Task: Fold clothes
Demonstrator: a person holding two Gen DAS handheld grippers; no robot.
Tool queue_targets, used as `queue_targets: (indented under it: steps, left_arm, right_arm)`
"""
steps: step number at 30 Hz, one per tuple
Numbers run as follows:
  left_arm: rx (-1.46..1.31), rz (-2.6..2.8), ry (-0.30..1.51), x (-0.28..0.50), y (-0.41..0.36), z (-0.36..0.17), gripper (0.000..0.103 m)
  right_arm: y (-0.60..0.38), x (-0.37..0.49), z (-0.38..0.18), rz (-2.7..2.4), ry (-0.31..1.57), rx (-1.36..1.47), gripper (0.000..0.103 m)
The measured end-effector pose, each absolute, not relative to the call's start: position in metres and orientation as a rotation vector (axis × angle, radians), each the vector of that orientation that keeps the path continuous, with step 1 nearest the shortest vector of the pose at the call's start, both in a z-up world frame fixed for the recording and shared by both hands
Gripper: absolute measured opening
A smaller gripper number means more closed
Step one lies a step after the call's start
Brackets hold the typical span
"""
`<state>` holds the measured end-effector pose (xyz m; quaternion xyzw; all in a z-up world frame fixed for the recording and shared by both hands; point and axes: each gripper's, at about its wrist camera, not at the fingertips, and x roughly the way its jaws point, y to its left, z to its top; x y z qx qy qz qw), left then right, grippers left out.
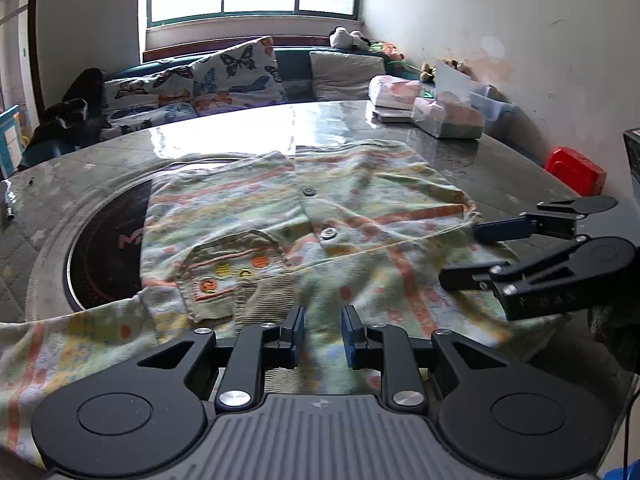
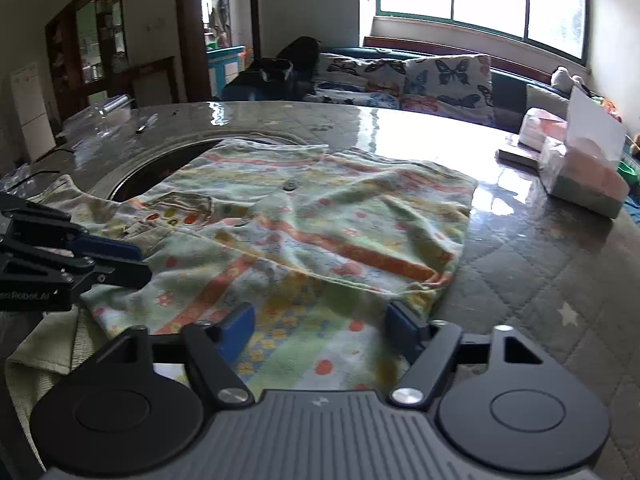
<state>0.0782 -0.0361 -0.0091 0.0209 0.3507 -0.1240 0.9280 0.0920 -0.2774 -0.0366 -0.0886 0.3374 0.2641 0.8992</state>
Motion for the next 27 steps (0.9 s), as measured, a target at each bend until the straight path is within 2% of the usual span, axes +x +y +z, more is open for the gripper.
queue_targets:
  steps: [11, 13, 16, 27]
  left_arm:
    - [0.004, -0.194, 0.719, 0.066, -0.011, -0.007, 0.03]
    - [-0.005, -0.168, 0.713, 0.063, -0.005, -0.005, 0.034]
    - [-0.031, -0.13, 0.704, 0.057, 0.009, -0.002, 0.034]
    - [-0.155, 0.144, 0.698, 0.031, 0.095, -0.003, 0.062]
  right_arm:
    - [-0.271, 0.087, -0.043, 0.587, 0.669, -0.212, 0.103]
    - [-0.27, 0.086, -0.044, 0.59, 0.667, -0.215, 0.103]
    - [-0.27, 0.086, -0.044, 0.591, 0.666, -0.216, 0.103]
    - [-0.266, 0.088, -0.041, 0.589, 0.693, -0.228, 0.103]
